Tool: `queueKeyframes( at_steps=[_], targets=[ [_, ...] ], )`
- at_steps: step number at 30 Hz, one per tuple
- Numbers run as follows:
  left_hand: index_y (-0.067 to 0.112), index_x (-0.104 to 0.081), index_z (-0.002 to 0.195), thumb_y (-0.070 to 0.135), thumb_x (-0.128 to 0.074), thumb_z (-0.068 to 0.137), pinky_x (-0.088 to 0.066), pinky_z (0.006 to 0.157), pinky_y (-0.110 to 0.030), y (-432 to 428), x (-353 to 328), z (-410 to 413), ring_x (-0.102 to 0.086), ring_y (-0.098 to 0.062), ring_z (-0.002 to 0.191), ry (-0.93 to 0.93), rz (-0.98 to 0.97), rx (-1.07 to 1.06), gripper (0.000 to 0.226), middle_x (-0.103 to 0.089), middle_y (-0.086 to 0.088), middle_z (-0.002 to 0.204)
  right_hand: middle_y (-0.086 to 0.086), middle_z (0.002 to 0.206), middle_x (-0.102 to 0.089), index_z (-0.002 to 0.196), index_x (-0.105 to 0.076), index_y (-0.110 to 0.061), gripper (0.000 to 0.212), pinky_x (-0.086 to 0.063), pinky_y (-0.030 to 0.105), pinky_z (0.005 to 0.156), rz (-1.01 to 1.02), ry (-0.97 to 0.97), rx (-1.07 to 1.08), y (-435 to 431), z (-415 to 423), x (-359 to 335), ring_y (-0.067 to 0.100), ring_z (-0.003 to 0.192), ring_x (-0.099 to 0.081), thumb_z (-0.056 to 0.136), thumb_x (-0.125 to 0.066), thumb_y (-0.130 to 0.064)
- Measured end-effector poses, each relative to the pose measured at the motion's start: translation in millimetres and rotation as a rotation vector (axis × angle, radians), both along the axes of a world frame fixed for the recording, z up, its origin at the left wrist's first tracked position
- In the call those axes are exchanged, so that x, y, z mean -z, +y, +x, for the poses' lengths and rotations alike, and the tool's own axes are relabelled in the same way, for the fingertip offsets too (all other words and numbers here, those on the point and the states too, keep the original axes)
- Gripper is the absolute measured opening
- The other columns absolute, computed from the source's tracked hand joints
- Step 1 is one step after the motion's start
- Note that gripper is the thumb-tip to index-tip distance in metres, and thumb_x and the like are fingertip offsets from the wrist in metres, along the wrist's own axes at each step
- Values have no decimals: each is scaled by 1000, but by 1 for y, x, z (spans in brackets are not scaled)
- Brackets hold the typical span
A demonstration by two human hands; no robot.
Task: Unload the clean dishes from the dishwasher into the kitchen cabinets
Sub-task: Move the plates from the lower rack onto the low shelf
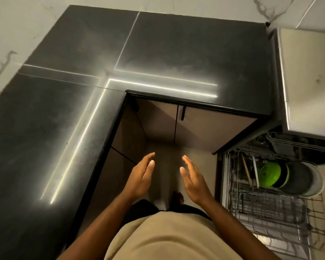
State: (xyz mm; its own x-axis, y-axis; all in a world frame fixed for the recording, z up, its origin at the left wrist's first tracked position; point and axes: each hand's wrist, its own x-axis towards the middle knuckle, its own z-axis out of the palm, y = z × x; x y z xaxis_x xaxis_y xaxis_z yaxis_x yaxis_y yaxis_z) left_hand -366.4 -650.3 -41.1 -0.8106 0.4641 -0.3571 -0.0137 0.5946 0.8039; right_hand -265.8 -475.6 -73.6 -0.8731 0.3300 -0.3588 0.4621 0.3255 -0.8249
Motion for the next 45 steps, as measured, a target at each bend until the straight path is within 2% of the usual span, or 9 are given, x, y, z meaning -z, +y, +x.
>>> queueKeyframes(
  at_steps=[5,10,21,25,29,35,41,43,45],
  targets=[
    [21,-50,140,36,-36,105,-35,89,-9,23,8,-29,-47,1,120,-57,-59,52,40,-55,8,134,-5,147,-44,147,-38,-21,49,-36,31,112,-25,-21,32,25,-25,5,9,134,-42,101,-44,-36],
    [23,-53,137,38,-36,105,-35,82,-7,37,22,-66,-49,-1,115,-160,-99,109,39,-57,10,129,-1,136,-56,140,-48,-19,43,-46,29,103,-13,-80,46,47,-62,15,9,121,-53,98,-53,-31],
    [18,-50,139,38,-39,104,-47,100,-35,85,39,-196,-59,-14,115,-208,-232,387,42,-61,-2,131,1,141,-52,141,-45,-15,44,-42,25,96,-62,-251,211,90,-179,40,12,117,-54,99,-53,-24],
    [13,-49,140,34,-43,103,-47,101,-36,100,41,-229,-60,-19,117,-184,-302,545,42,-62,-6,129,8,143,-49,143,-39,-14,51,-43,34,102,-56,-323,361,108,-221,56,23,125,-51,97,-56,-26],
    [13,-52,137,34,-47,102,-47,99,-30,103,48,-253,-59,-18,119,-148,-325,588,42,-64,-6,127,9,148,-43,144,-39,-11,51,-37,30,101,-76,-391,434,117,-248,69,28,132,-45,97,-55,-25],
    [14,-51,138,35,-46,102,-47,100,-34,115,45,-272,-60,-18,116,-162,-336,625,42,-64,-4,125,11,137,-52,144,-39,-16,49,-47,33,95,-170,-405,484,112,-262,82,26,119,-53,97,-54,-17],
    [15,-57,130,24,-48,101,-50,97,-34,127,38,-261,-63,-15,106,-177,-334,708,32,-67,-2,117,8,130,-58,139,-48,-19,46,-44,19,67,-159,-359,462,111,-250,88,20,101,-56,95,-50,-7],
    [13,-63,119,11,-47,98,-52,94,-32,130,38,-253,-66,-14,101,-178,-313,732,27,-69,-2,111,11,127,-60,137,-50,-18,44,-46,20,71,-155,-338,437,108,-239,86,22,102,-58,94,-49,-5],
    [11,-64,113,5,-45,96,-53,91,-28,135,33,-244,-67,-9,97,-188,-304,756,26,-69,-1,106,11,129,-60,135,-50,-14,43,-46,27,86,-144,-334,428,102,-222,86,27,113,-57,93,-50,-4]
  ],
)
